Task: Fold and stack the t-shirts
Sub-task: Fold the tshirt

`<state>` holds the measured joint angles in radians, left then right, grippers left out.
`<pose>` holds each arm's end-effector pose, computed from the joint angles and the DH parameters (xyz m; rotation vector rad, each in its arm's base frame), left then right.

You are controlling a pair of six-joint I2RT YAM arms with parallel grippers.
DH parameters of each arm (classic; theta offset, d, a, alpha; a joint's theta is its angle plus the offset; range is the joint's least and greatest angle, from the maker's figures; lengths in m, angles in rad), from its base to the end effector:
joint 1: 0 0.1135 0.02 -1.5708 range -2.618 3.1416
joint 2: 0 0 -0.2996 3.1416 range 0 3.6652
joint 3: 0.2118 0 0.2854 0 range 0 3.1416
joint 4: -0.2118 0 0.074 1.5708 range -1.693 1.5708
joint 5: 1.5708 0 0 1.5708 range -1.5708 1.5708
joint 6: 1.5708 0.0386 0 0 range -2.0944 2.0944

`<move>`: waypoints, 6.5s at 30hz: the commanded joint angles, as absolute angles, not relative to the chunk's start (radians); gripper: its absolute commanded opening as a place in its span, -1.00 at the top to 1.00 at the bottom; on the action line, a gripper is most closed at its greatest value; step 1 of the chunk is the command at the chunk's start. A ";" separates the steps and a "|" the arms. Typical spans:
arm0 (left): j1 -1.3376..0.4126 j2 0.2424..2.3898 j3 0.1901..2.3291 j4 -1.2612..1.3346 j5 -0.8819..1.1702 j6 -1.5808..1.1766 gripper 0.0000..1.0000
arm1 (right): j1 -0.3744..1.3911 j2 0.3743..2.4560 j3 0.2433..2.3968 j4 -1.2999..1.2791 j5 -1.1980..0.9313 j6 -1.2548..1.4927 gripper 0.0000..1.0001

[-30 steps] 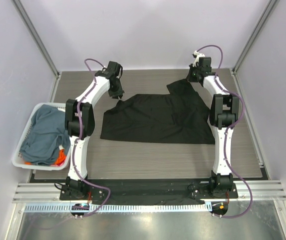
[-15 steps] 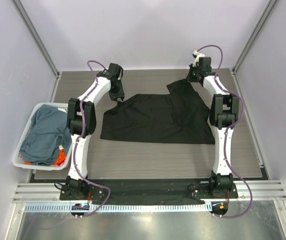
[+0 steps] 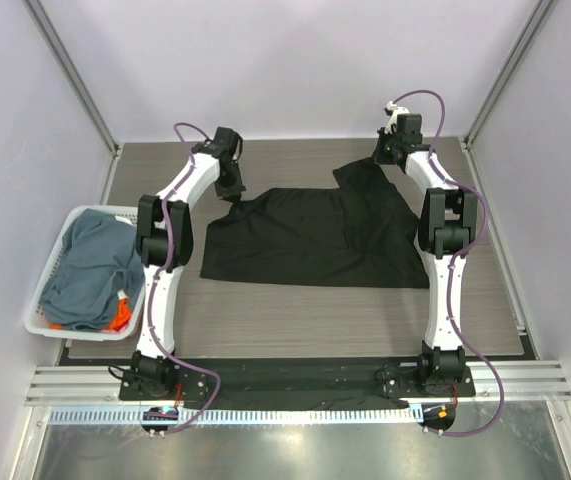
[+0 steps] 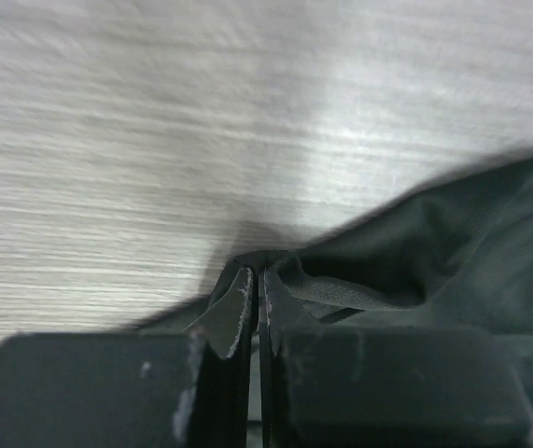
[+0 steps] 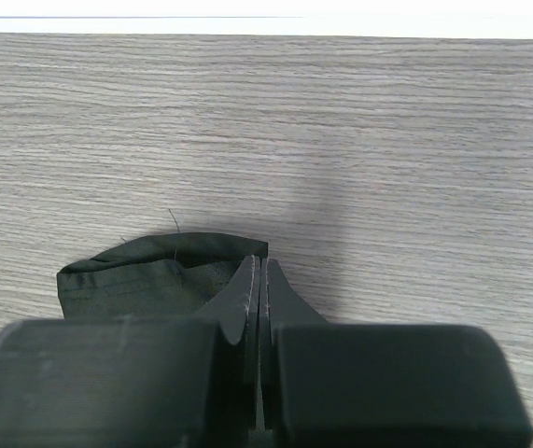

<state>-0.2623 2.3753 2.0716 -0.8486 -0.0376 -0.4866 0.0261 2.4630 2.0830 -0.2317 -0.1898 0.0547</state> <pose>0.5468 -0.1453 0.1922 -0.3168 2.7155 -0.1645 0.6258 0.0236 0.1895 -0.0767 2.1797 0.2529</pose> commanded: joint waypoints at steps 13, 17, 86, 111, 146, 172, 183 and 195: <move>-0.157 2.437 2.229 -0.805 0.024 -0.494 1.00 | 0.031 2.436 2.114 -0.183 -0.166 0.012 0.97; -0.130 2.450 2.240 -0.770 0.034 -0.497 1.00 | 0.029 2.430 2.123 -0.181 -0.152 0.005 0.97; -0.025 2.082 1.773 -0.535 0.324 -0.423 1.00 | 0.021 1.602 1.144 0.137 0.035 0.127 0.97; -0.025 1.964 1.545 -0.526 0.250 -0.394 1.00 | 0.078 1.315 0.848 0.037 0.161 0.229 0.97; -0.090 1.919 1.456 -0.644 0.091 -0.468 0.37 | 0.081 1.189 0.663 -0.091 0.127 0.370 0.98; -0.103 1.957 1.540 -0.686 0.060 -0.561 0.29 | 0.086 1.213 0.704 -0.120 0.090 0.385 0.98; -0.104 2.003 1.563 -0.670 0.058 -0.591 0.25 | 0.087 1.206 0.715 -0.126 0.086 0.390 0.98; -0.104 2.075 1.566 -0.670 0.064 -0.581 0.84 | 0.091 1.221 0.704 -0.123 0.087 0.396 0.97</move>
